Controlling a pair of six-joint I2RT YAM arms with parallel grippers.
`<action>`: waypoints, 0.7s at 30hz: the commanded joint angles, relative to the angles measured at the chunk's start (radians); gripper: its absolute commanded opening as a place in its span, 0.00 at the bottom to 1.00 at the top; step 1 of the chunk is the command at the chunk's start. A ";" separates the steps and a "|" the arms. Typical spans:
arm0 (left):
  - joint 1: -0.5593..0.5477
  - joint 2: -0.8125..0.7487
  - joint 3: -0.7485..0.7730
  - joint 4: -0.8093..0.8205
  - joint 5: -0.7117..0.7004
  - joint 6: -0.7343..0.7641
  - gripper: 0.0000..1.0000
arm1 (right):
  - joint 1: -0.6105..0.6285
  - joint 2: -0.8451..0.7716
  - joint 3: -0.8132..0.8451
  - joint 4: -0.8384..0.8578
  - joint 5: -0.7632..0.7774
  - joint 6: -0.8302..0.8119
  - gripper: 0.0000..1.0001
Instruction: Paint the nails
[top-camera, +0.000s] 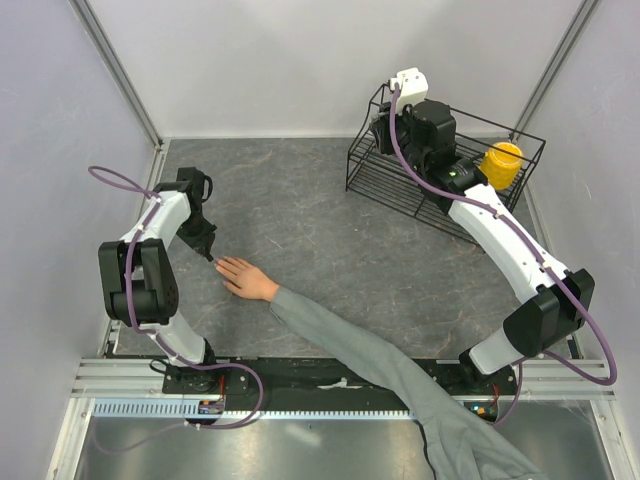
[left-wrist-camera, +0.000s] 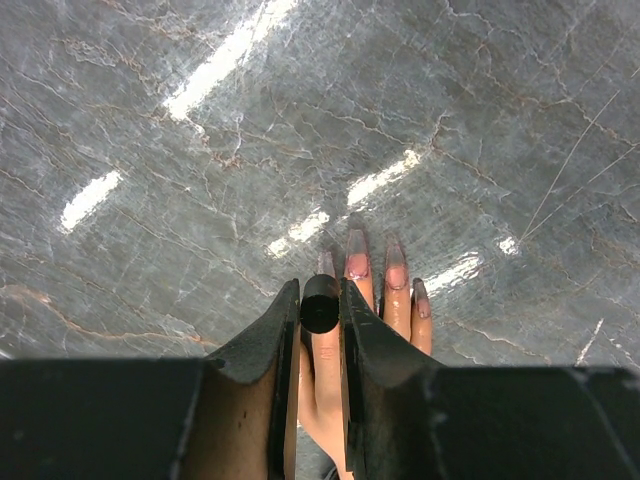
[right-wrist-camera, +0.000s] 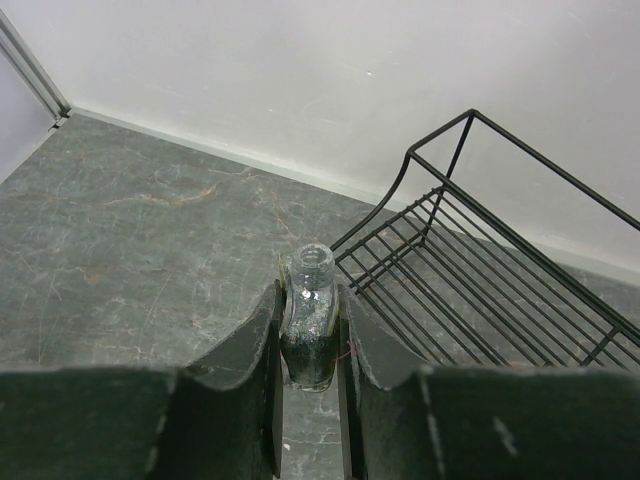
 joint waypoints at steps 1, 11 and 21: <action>0.002 0.003 0.016 0.017 -0.012 -0.003 0.02 | -0.008 -0.005 0.046 0.031 -0.012 0.007 0.00; 0.002 0.032 0.032 0.027 -0.054 0.003 0.02 | -0.008 0.005 0.052 0.028 -0.013 0.007 0.00; 0.009 0.048 0.088 0.033 -0.132 0.023 0.02 | -0.005 0.011 0.064 0.023 -0.012 0.006 0.00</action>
